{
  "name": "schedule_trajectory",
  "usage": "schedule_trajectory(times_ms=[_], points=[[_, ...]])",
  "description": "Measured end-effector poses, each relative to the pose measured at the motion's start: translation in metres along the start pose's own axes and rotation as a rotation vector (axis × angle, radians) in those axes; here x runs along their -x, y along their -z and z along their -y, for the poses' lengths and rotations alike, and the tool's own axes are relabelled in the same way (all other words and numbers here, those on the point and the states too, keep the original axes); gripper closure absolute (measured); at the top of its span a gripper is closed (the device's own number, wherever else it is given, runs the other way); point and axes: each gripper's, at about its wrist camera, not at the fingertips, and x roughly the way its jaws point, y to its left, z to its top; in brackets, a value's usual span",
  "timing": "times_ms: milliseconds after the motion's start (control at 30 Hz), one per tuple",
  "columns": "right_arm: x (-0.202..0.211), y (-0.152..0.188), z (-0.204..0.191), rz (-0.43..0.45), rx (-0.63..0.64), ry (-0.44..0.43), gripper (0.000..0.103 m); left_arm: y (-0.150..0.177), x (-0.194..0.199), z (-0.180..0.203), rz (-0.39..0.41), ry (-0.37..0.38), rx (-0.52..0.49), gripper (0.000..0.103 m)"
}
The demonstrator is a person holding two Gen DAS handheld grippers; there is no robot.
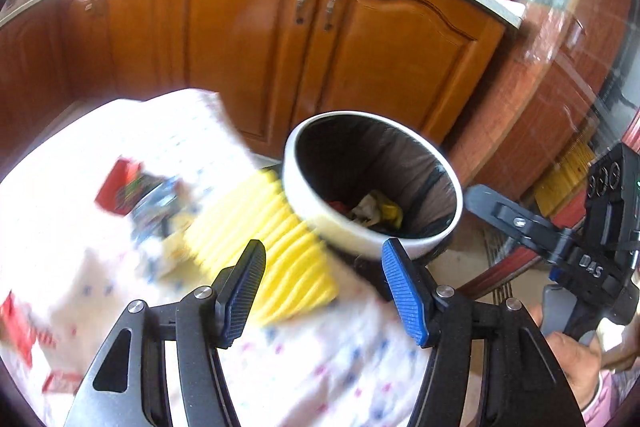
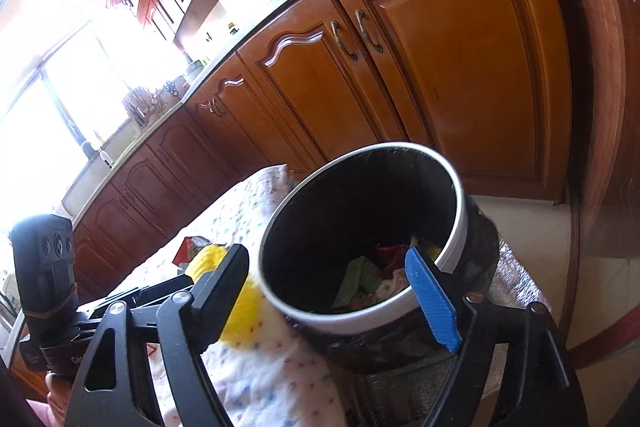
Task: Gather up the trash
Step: 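Carry the carton and pouch over the bin and release both, then grasp the red milk carton with the left tool while the right tool grasps the yellow foam net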
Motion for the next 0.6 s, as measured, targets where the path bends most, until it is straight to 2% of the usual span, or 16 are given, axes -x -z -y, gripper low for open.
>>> schedule_trajectory(times_ms=[67,333,600], points=[[0.003,0.009,-0.008,0.007,-0.007,-0.012,0.012,0.010,0.013,-0.006,0.007,-0.016,0.029,0.043],[0.010,0.041,-0.045,0.007,0.022,-0.046,0.012,0.046,0.061,-0.041,0.035,-0.088,0.131,0.043],[0.003,0.060,-0.076,-0.032,0.070,-0.067,0.012,0.076,0.110,-0.079,0.067,-0.136,0.248,0.043]])
